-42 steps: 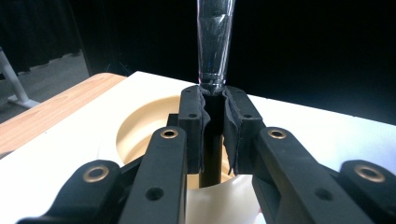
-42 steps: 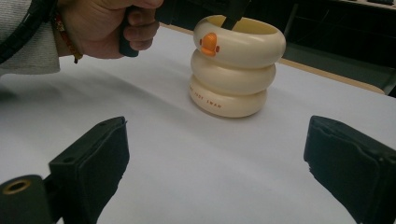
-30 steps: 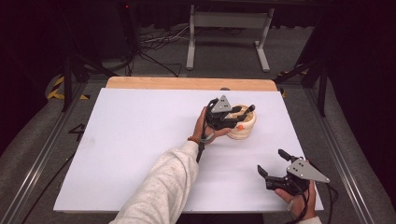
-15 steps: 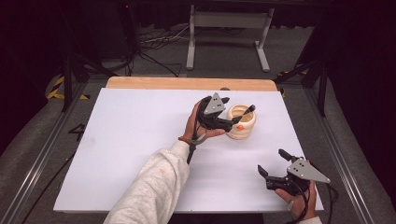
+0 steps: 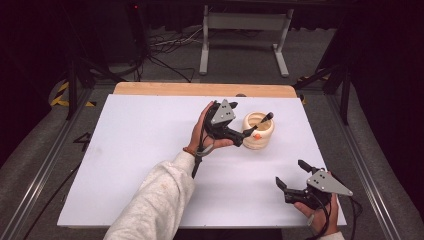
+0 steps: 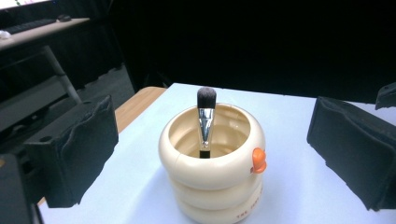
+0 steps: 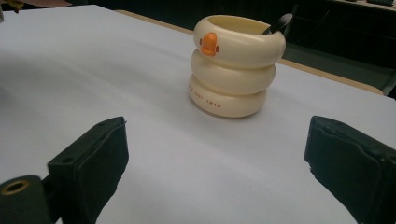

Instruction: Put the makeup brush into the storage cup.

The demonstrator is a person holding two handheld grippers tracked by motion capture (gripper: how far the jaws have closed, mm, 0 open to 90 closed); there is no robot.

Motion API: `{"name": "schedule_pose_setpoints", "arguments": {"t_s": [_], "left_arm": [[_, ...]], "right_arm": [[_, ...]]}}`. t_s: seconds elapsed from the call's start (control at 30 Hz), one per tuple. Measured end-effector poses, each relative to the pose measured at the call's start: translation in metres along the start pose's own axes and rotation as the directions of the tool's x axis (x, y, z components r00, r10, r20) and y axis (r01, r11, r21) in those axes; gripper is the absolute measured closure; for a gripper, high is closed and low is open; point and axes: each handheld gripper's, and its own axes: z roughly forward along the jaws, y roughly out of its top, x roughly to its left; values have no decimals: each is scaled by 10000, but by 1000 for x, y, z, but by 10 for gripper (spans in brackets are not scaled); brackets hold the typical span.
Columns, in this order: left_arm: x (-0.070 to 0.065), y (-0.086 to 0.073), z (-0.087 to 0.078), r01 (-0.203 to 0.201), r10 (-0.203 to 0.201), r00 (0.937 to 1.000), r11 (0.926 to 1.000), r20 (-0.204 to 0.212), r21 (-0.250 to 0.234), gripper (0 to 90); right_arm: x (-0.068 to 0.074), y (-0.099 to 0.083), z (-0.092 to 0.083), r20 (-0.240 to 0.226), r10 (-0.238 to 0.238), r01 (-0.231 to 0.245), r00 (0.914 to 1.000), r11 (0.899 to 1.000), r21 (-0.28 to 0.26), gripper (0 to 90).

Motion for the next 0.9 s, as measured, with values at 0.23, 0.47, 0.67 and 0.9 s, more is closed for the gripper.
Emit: {"name": "schedule_pose_setpoints", "arguments": {"t_s": [0.23,0.47,0.67,0.9], "left_arm": [[-3,0,-18,-403,404,9989,9992,-224,28,18],[-4,-1,-31,-547,550,9977,9985,-388,78,19],[-7,-4,-42,-725,731,9967,9972,-353,169,23],[-6,-5,-56,-886,896,9949,9958,-468,226,27]], "right_arm": [[0,0,0,-21,-77,77,10000,10000,3,71],[1,0,1,-43,-87,87,10000,10000,-10,71],[2,0,1,-52,-73,73,10000,10000,-36,71],[2,1,1,-49,-99,99,9999,9999,-51,70]]}}
